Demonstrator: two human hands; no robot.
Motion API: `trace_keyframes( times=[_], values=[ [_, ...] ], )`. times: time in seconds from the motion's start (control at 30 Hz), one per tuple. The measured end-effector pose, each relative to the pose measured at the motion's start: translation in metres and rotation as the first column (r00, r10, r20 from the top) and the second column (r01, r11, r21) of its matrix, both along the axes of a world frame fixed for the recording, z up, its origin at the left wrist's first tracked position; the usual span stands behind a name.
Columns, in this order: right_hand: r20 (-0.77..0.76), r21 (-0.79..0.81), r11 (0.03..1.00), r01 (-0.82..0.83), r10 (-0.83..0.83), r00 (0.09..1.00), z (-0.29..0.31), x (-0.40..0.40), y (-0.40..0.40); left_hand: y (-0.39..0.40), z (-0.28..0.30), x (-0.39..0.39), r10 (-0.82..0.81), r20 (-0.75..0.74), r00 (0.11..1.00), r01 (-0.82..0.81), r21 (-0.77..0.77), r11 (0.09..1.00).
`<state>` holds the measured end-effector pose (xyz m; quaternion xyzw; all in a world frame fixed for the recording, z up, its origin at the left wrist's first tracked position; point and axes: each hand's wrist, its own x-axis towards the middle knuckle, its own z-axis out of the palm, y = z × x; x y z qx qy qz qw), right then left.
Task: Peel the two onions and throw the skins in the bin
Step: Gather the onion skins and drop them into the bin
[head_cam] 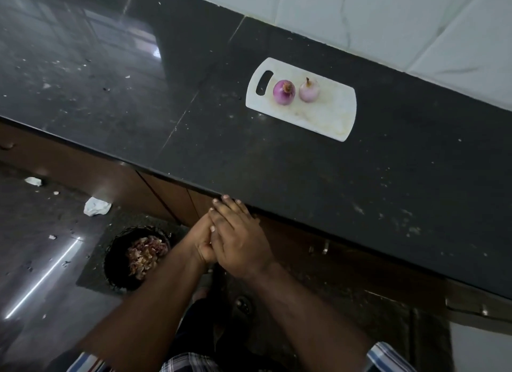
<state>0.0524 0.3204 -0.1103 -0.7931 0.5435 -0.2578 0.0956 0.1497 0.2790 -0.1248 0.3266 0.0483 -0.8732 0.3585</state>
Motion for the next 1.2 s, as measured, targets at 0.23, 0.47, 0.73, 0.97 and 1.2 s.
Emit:
trace_keyframes(
  times=[0.23, 0.47, 0.73, 0.97, 1.2],
  values=[
    [0.149, 0.056, 0.998, 0.008, -0.016, 0.989, 0.013, 0.015, 0.005, 0.016, 0.029, 0.007, 0.005, -0.147, 0.989, -0.025, -0.135, 0.991],
    [0.259, 0.089, 0.994, -0.068, 0.042, 0.965, 0.036, 0.056, -0.003, 0.019, 0.051, 0.053, 0.147, -0.053, 0.988, -0.151, -0.086, 0.985],
    [0.350, 0.201, 0.975, -0.093, 0.018, 0.937, 0.040, 0.149, -0.008, 0.024, 0.063, 0.143, 0.244, 0.214, 0.946, -0.235, -0.067, 0.970],
    [0.475, 0.469, 0.882, 0.042, -0.292, 0.830, -0.022, 0.272, 0.008, 0.034, -0.017, 0.256, 0.219, 0.371, 0.903, -0.283, 0.129, 0.950],
    [0.441, 0.801, 0.585, 0.124, -0.718, 0.538, -0.119, 0.348, 0.001, 0.029, -0.111, 0.311, 0.226, 0.498, 0.838, -0.391, 0.259, 0.883]
  ],
)
